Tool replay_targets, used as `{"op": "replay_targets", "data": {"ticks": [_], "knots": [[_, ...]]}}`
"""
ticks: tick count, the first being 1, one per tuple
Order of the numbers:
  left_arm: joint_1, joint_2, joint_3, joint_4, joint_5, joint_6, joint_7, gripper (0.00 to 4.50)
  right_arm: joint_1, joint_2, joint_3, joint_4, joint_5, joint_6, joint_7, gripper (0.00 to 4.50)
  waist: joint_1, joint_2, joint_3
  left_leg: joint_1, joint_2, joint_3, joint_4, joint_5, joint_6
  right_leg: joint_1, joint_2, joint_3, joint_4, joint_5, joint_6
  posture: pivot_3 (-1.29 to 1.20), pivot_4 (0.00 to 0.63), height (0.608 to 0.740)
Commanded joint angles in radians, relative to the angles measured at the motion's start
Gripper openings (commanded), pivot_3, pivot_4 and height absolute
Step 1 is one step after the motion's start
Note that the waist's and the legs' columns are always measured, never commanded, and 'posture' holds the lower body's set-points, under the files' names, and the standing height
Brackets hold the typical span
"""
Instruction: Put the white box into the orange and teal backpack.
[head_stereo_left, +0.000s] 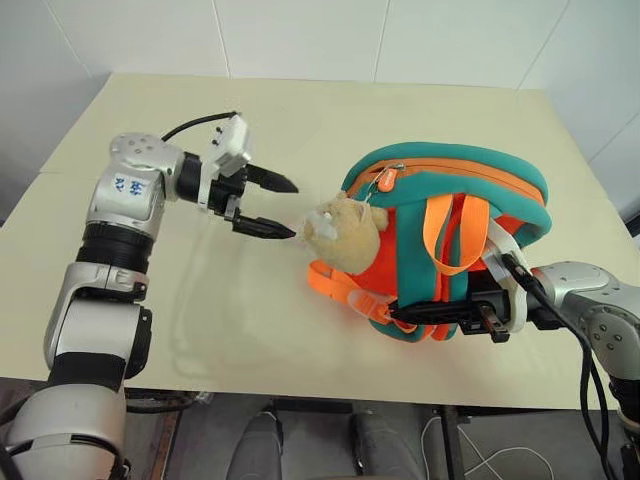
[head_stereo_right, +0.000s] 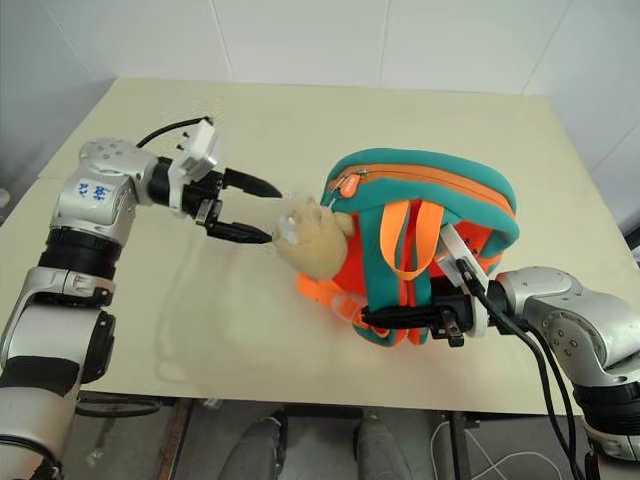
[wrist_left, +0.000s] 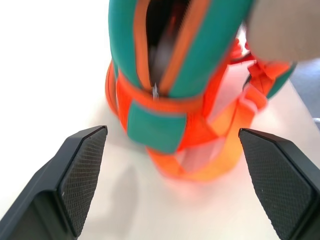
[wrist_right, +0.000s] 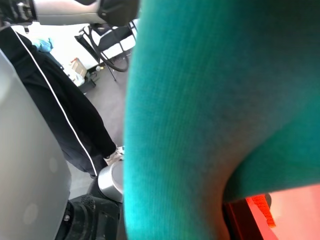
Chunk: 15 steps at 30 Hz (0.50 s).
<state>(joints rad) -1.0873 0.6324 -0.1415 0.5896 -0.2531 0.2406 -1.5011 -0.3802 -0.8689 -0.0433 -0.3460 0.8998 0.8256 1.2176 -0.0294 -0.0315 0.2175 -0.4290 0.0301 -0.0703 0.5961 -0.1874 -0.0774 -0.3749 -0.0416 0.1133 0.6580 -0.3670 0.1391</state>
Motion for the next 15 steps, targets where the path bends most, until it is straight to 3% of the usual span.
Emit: {"op": "replay_targets", "data": {"ticks": [1,7,15], "knots": [[0.044,0.026,0.057,-0.167,-0.094,0.048,-0.062,4.49,0.002,0.004,0.020,0.005,-0.023,-0.014,0.016,0.00,0.002,0.000,0.000,0.000,0.000,0.000,0.000,0.000,0.000,0.000,0.000,0.000,0.000,0.000,0.000,0.00,0.150,0.740],[0.144,-0.024,0.104,-0.464,-0.224,0.197,0.071,4.49,-0.012,0.014,0.048,0.042,-0.063,-0.034,0.027,0.00,0.001,0.000,0.000,0.000,0.000,-0.001,0.001,0.000,0.000,0.000,0.000,0.000,0.001,0.000,0.000,0.00,0.150,0.740],[0.208,-0.081,0.082,-0.639,-0.280,0.289,0.169,4.49,-0.047,0.034,0.068,0.080,-0.100,-0.053,0.037,0.00,-0.007,0.000,0.000,0.005,0.000,0.000,0.004,0.000,0.000,0.005,0.001,0.000,0.004,0.001,0.000,0.00,0.150,0.740]]}}
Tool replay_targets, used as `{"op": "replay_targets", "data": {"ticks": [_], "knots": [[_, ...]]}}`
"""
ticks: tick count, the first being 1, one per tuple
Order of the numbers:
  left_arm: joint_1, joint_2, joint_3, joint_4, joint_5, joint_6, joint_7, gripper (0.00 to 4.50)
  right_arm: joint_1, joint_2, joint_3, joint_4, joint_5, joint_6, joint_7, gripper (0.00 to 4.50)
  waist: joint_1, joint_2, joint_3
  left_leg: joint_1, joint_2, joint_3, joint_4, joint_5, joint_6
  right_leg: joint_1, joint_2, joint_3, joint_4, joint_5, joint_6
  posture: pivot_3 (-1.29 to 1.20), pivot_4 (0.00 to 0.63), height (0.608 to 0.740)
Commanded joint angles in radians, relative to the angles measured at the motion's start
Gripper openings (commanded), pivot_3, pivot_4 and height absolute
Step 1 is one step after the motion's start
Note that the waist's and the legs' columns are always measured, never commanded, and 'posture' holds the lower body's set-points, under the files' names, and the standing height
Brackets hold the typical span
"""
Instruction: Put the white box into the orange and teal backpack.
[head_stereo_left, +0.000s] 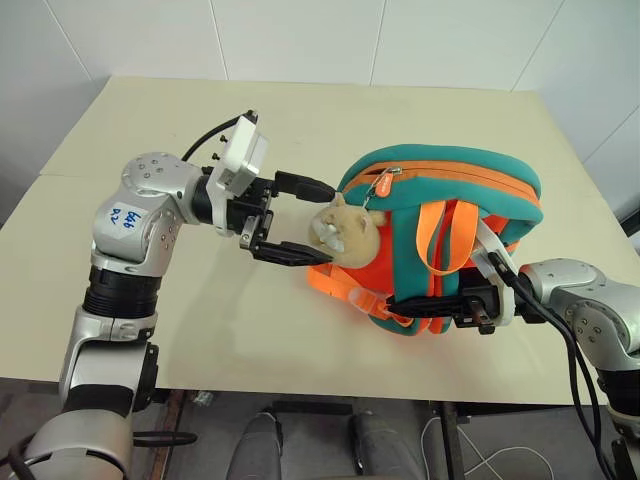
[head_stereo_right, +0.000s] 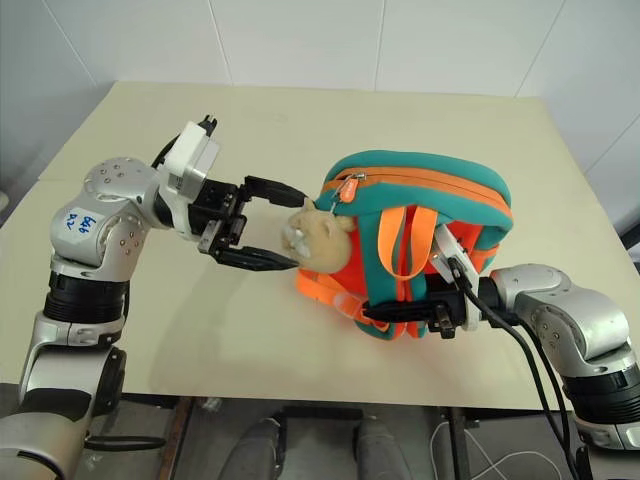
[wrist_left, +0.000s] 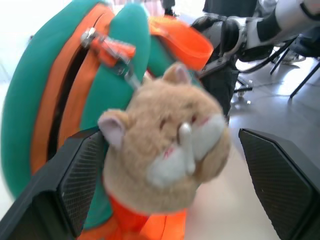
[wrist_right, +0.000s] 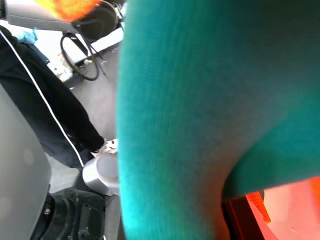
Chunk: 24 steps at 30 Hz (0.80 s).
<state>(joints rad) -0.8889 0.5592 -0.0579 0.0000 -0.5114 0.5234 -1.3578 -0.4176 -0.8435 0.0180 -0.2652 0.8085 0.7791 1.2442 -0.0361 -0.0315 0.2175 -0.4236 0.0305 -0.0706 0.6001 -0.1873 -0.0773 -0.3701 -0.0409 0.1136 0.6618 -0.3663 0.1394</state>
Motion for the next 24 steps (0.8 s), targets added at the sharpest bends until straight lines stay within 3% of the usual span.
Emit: {"op": "replay_targets", "data": {"ticks": [1,10,13,18,21,24], "knots": [[0.014,-0.011,-0.005,-0.050,-0.017,0.002,0.029,4.49,-0.012,0.010,0.008,0.001,-0.010,-0.007,0.011,0.00,0.000,0.000,0.000,0.000,0.000,0.000,0.000,0.000,0.000,0.000,0.000,0.000,0.000,0.000,0.000,0.00,0.150,0.740],[0.027,-0.063,-0.064,-0.014,0.087,-0.115,0.117,4.49,-0.038,0.024,0.021,0.005,-0.021,-0.012,0.021,0.00,0.002,0.000,0.000,0.000,0.000,0.000,0.000,0.000,0.000,0.001,0.000,0.000,-0.002,0.000,0.000,0.00,0.150,0.740],[0.030,-0.080,-0.058,-0.033,0.068,-0.101,0.138,3.88,-0.041,0.029,0.021,0.003,-0.021,-0.010,0.018,0.00,0.003,0.000,0.000,0.000,0.000,0.000,-0.001,0.000,0.000,0.001,0.000,0.000,-0.002,0.000,0.000,0.00,0.150,0.740],[0.024,-0.079,-0.047,-0.044,0.057,-0.095,0.148,2.38,-0.036,0.033,0.014,-0.002,-0.024,-0.015,0.010,0.00,0.002,0.000,0.000,0.000,0.000,0.000,-0.001,0.000,0.000,0.001,0.000,0.000,-0.002,0.000,0.000,0.00,0.150,0.740],[-0.001,-0.029,-0.041,-0.042,0.052,-0.080,0.105,1.52,-0.036,0.033,0.013,-0.003,-0.024,-0.015,0.010,0.00,0.001,0.000,0.000,0.000,0.000,0.000,-0.001,0.000,0.000,0.001,0.000,0.000,-0.002,0.000,0.000,0.00,0.150,0.740],[-0.065,0.062,-0.022,0.054,0.088,-0.114,0.049,1.33,-0.031,0.030,0.009,-0.005,-0.025,-0.015,0.011,0.00,-0.001,0.000,0.000,0.000,0.000,0.000,-0.002,0.000,0.000,0.000,0.000,0.000,-0.002,0.000,0.000,0.00,0.150,0.740]]}}
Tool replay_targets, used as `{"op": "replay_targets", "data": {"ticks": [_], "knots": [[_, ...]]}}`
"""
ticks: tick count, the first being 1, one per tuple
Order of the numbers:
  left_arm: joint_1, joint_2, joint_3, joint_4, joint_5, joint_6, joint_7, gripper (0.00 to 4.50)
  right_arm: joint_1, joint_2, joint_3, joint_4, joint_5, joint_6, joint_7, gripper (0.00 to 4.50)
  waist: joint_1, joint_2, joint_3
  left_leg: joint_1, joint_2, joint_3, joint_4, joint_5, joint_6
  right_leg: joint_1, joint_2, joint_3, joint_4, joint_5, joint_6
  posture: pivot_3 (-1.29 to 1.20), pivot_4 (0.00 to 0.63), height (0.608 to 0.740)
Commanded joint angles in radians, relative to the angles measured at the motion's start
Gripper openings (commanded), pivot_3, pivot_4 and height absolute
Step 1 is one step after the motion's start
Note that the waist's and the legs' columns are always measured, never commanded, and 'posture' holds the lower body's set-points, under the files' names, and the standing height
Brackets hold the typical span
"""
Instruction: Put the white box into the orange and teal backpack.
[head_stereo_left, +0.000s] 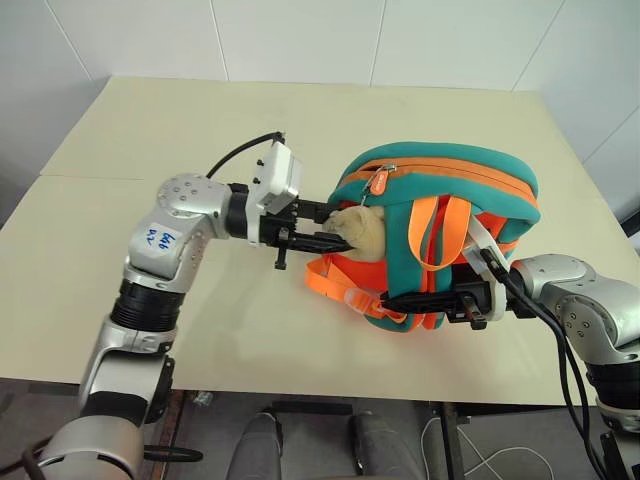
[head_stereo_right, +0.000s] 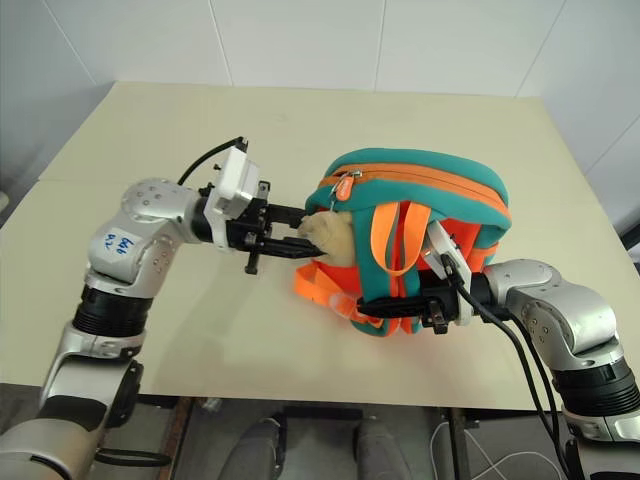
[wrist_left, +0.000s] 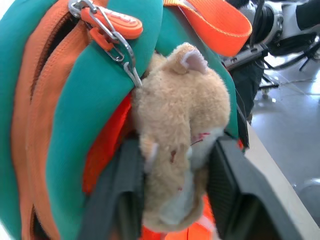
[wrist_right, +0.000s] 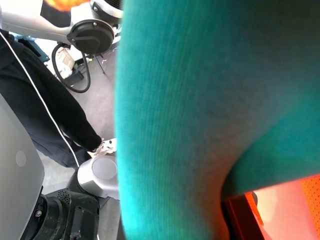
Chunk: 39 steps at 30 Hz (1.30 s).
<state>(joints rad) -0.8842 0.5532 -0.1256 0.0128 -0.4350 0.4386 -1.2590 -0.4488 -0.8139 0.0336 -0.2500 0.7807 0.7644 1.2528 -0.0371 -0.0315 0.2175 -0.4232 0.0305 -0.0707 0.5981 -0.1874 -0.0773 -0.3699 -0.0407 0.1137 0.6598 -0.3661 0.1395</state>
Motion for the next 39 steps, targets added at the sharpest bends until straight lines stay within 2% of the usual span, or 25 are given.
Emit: {"op": "replay_targets", "data": {"ticks": [1,6,10,15,18,23,29,32,39], "knots": [[-0.084,0.091,0.048,0.066,0.016,-0.037,-0.067,1.33,0.002,0.000,-0.007,-0.021,0.002,-0.001,0.003,0.00,-0.002,0.000,0.000,0.000,0.000,0.000,0.000,0.000,0.000,0.000,0.000,0.000,0.000,0.000,0.000,0.00,0.150,0.740],[-0.188,0.198,0.077,0.290,0.054,-0.123,-0.132,1.33,0.040,-0.023,-0.031,-0.045,0.006,0.007,0.002,0.00,-0.002,0.000,0.000,0.000,0.000,0.000,-0.001,0.000,0.000,0.000,0.000,0.000,-0.001,0.000,0.000,0.00,0.150,0.740],[-0.134,0.247,0.030,0.455,0.171,-0.289,-0.145,1.33,0.089,-0.017,-0.075,-0.092,0.035,0.026,-0.045,0.00,-0.006,0.000,0.000,0.000,0.000,0.000,-0.005,0.000,0.000,-0.002,0.000,0.000,-0.001,-0.001,-0.001,0.00,0.150,0.740],[-0.057,0.108,0.029,0.584,0.215,-0.409,-0.039,1.33,0.143,0.024,-0.108,-0.147,0.079,0.055,-0.139,0.00,0.007,0.000,0.000,-0.001,0.000,0.000,-0.004,0.000,0.000,-0.002,-0.001,0.000,-0.001,-0.002,-0.001,0.00,0.150,0.740],[0.004,0.020,0.019,0.593,0.220,-0.434,-0.002,1.33,0.169,0.046,-0.123,-0.176,0.088,0.051,-0.183,0.00,0.010,0.000,0.000,-0.002,0.000,0.000,-0.002,0.000,0.000,-0.001,-0.001,0.000,-0.001,-0.001,-0.001,0.00,0.150,0.740],[0.090,-0.027,-0.010,0.621,0.256,-0.469,0.006,1.33,0.179,0.091,-0.132,-0.169,0.046,-0.015,-0.248,0.00,0.007,0.000,0.000,-0.001,0.000,0.000,-0.002,0.000,0.000,-0.001,-0.001,0.000,0.000,-0.001,0.000,0.00,0.150,0.740],[0.105,-0.036,0.027,0.675,0.228,-0.421,0.015,1.33,0.188,0.101,-0.145,-0.171,0.041,-0.046,-0.265,0.00,0.009,0.000,0.000,0.001,-0.001,0.000,-0.001,0.000,0.000,0.002,-0.001,0.000,0.000,0.000,0.000,0.00,0.150,0.740],[0.041,-0.022,0.093,0.673,0.165,-0.347,0.012,1.33,0.185,0.086,-0.150,-0.164,0.036,-0.049,-0.257,0.00,0.009,0.000,0.000,0.001,-0.001,0.000,-0.001,0.000,0.000,0.002,-0.001,0.000,0.000,0.000,0.000,0.00,0.150,0.740],[-0.106,0.019,0.145,0.629,0.117,-0.272,-0.030,1.33,0.176,0.078,-0.150,-0.158,0.034,-0.050,-0.243,0.00,0.007,0.000,0.000,0.001,-0.001,-0.001,-0.002,0.000,0.000,0.001,-0.001,-0.001,-0.001,0.000,0.000,0.00,0.150,0.740]]}}
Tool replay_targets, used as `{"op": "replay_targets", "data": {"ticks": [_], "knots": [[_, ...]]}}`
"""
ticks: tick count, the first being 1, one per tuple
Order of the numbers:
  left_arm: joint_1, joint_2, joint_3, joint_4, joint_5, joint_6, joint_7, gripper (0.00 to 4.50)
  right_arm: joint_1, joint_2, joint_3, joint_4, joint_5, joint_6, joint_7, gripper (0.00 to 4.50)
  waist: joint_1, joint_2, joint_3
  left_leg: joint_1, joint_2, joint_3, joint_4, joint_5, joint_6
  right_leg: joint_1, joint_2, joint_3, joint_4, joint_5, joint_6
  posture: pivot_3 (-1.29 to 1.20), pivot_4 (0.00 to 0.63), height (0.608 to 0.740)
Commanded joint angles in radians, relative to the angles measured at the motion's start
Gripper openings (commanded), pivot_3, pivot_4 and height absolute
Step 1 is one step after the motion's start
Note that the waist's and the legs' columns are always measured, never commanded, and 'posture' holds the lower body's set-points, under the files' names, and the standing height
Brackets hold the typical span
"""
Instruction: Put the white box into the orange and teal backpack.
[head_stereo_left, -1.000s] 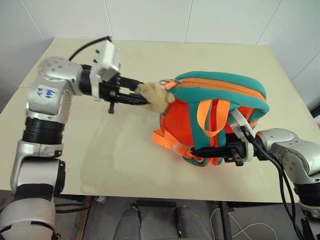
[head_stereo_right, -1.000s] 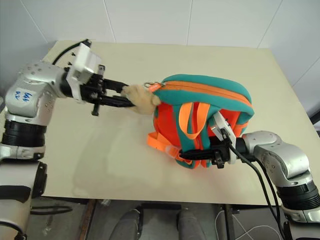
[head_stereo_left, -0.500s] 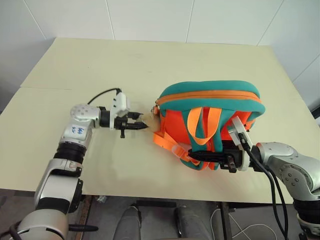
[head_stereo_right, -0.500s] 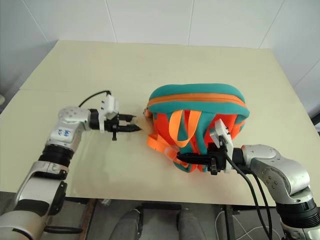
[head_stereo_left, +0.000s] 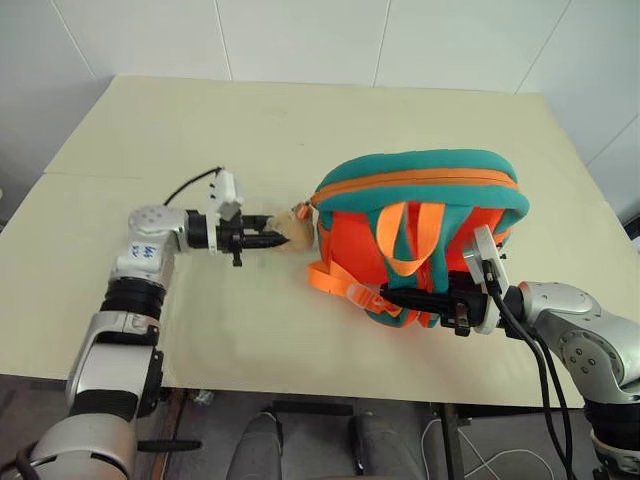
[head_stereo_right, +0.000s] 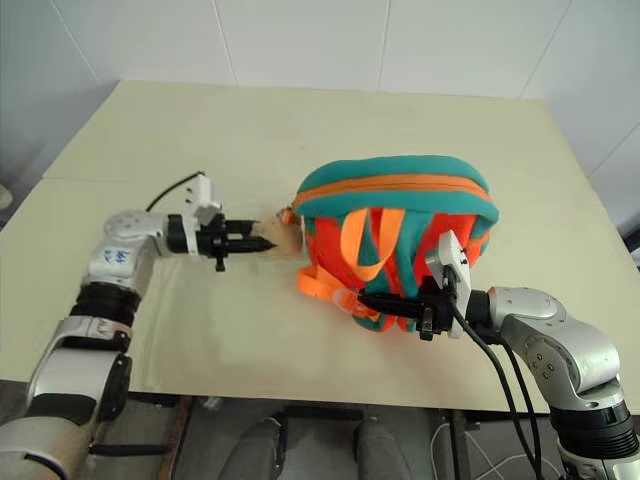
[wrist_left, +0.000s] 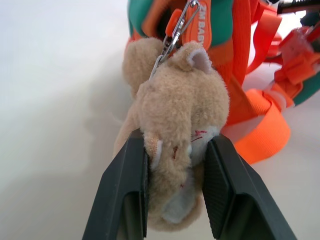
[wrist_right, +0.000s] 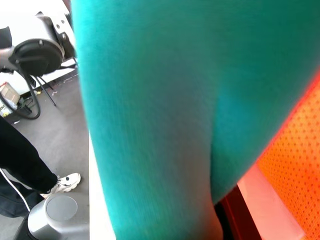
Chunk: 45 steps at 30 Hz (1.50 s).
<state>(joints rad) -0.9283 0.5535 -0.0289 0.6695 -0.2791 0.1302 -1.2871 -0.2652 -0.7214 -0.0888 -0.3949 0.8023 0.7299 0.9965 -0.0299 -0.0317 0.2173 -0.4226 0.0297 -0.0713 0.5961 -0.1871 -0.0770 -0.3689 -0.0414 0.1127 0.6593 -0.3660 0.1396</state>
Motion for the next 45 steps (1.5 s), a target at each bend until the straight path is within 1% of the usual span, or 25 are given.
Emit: {"op": "replay_targets", "data": {"ticks": [1,5,8,14,17,19,22,26,27,29,30,32,33,35,37,38,41,43,45], "knots": [[-0.083,0.022,0.055,-0.019,-0.037,0.041,0.001,1.33,-0.009,-0.014,-0.029,-0.013,0.014,-0.014,0.013,0.00,-0.001,0.000,0.000,0.000,0.000,0.000,0.000,0.000,0.000,0.000,0.000,0.000,0.000,0.000,0.000,0.00,0.150,0.740],[-0.128,0.033,0.044,0.030,0.007,0.023,0.009,1.33,-0.009,-0.010,-0.033,-0.012,0.019,-0.017,0.010,0.00,-0.003,0.000,0.000,0.000,0.000,0.000,-0.001,0.000,0.000,-0.001,0.000,0.000,0.000,0.000,0.000,0.00,0.150,0.740],[-0.134,0.025,-0.017,0.149,0.125,-0.104,0.084,1.33,-0.009,0.005,-0.042,-0.022,0.027,-0.019,-0.011,0.00,-0.003,0.000,0.000,0.000,0.000,0.000,-0.001,0.000,0.000,-0.002,0.000,0.000,0.000,0.000,0.000,0.00,0.150,0.740],[-0.142,-0.092,-0.119,0.312,0.272,-0.259,0.196,1.33,0.015,0.005,-0.066,-0.053,0.051,-0.015,-0.043,0.00,0.004,0.000,0.000,-0.001,0.000,0.000,0.000,0.000,0.000,-0.001,0.000,0.000,0.000,0.000,0.000,0.00,0.150,0.740],[-0.152,-0.137,-0.147,0.364,0.312,-0.299,0.224,1.33,0.018,0.007,-0.071,-0.056,0.054,-0.016,-0.049,0.00,0.004,0.000,0.000,-0.001,-0.001,0.000,0.000,0.000,0.000,0.000,0.000,0.000,-0.001,0.000,0.001,0.00,0.150,0.740],[-0.153,-0.169,-0.167,0.374,0.331,-0.318,0.225,1.33,0.022,0.008,-0.071,-0.058,0.054,-0.021,-0.053,0.00,0.004,0.000,0.000,-0.001,-0.001,0.000,0.000,0.000,0.000,0.000,0.000,0.000,-0.001,0.000,0.001,0.00,0.150,0.740],[-0.140,-0.197,-0.185,0.343,0.332,-0.331,0.172,1.33,0.026,0.018,-0.067,-0.062,0.056,-0.026,-0.064,0.00,0.006,0.000,0.000,0.000,-0.001,0.000,0.000,0.000,0.000,0.002,0.000,0.000,-0.001,0.000,0.001,0.00,0.150,0.740],[-0.097,-0.150,-0.169,0.244,0.298,-0.310,0.077,1.33,0.030,0.027,-0.064,-0.073,0.051,-0.031,-0.078,0.00,0.006,0.000,0.000,0.000,-0.002,0.000,0.000,0.000,0.000,0.002,-0.001,0.000,-0.002,0.001,0.001,0.00,0.150,0.740],[-0.079,-0.119,-0.149,0.196,0.274,-0.278,0.048,1.55,0.024,0.023,-0.072,-0.077,0.054,-0.031,-0.081,0.00,0.004,0.000,0.000,0.000,-0.001,0.000,-0.001,0.000,0.000,0.002,0.000,0.000,-0.003,0.001,0.001,0.00,0.150,0.740],[-0.033,-0.054,-0.121,0.084,0.225,-0.222,-0.020,2.03,0.012,0.007,-0.093,-0.082,0.074,-0.020,-0.076,0.68,0.000,0.000,0.000,0.000,-0.001,0.000,-0.002,0.000,0.000,0.001,0.000,0.000,-0.003,0.000,0.001,0.00,0.150,0.740],[-0.005,-0.021,-0.113,0.022,0.199,-0.180,-0.062,2.27,0.006,0.002,-0.113,-0.084,0.099,-0.012,-0.074,0.87,-0.005,0.000,0.000,0.000,-0.001,0.000,-0.003,0.000,0.000,0.000,0.000,0.000,-0.003,0.000,0.001,0.00,0.150,0.740],[0.038,0.024,-0.106,-0.074,0.167,-0.124,-0.105,2.90,-0.002,-0.006,-0.138,-0.086,0.128,-0.003,-0.076,1.55,-0.008,0.000,0.000,0.000,0.000,0.000,-0.004,0.000,0.000,-0.001,0.000,0.000,-0.002,0.000,0.000,0.00,0.150,0.740],[0.063,0.052,-0.097,-0.126,0.150,-0.099,-0.117,3.14,-0.007,-0.024,-0.153,-0.088,0.137,0.003,-0.070,1.81,-0.009,0.000,0.000,0.000,0.001,0.000,-0.004,0.000,0.000,-0.002,0.000,0.000,-0.001,-0.001,-0.001,0.00,0.150,0.740],[0.139,0.127,-0.055,-0.254,0.103,-0.033,-0.133,3.76,-0.008,-0.095,-0.190,-0.092,0.137,0.011,-0.036,2.47,-0.009,0.000,0.000,0.000,0.001,0.000,-0.004,0.000,0.000,-0.002,0.000,0.000,0.000,-0.001,-0.001,0.00,0.150,0.740],[0.206,0.166,-0.019,-0.355,0.057,0.028,-0.125,4.40,0.010,-0.158,-0.216,-0.084,0.120,0.002,0.006,3.24,-0.008,0.001,0.000,0.000,0.001,0.001,-0.004,0.000,0.000,-0.002,0.000,0.001,-0.001,-0.001,-0.001,0.00,0.150,0.740],[0.243,0.184,-0.007,-0.401,0.041,0.059,-0.119,4.50,0.027,-0.186,-0.228,-0.082,0.106,-0.008,0.024,3.51,-0.004,0.001,0.000,0.000,0.001,0.001,-0.004,0.000,0.000,-0.002,0.000,0.000,-0.001,-0.001,-0.002,0.00,0.150,0.740],[0.336,0.211,0.022,-0.524,0.005,0.137,-0.087,4.50,0.086,-0.241,-0.282,-0.067,0.066,-0.051,0.079,4.46,0.007,0.001,0.000,0.000,0.001,0.000,-0.004,0.000,0.000,-0.001,-0.001,0.000,-0.002,-0.001,-0.002,0.00,0.150,0.740],[0.385,0.226,0.046,-0.576,-0.013,0.166,-0.063,4.50,0.137,-0.240,-0.337,-0.062,0.036,-0.100,0.096,4.46,0.008,0.001,0.000,0.000,0.000,0.000,-0.004,0.000,0.000,0.000,-0.002,0.000,-0.003,-0.001,-0.002,0.00,0.150,0.740],[0.406,0.233,0.062,-0.593,-0.014,0.157,-0.041,4.50,0.194,-0.243,-0.373,-0.050,-0.006,-0.146,0.117,4.46,0.006,0.001,0.000,0.000,0.000,0.000,-0.004,0.000,0.001,0.002,-0.002,0.000,-0.005,-0.001,-0.001,0.00,0.150,0.740]]}}
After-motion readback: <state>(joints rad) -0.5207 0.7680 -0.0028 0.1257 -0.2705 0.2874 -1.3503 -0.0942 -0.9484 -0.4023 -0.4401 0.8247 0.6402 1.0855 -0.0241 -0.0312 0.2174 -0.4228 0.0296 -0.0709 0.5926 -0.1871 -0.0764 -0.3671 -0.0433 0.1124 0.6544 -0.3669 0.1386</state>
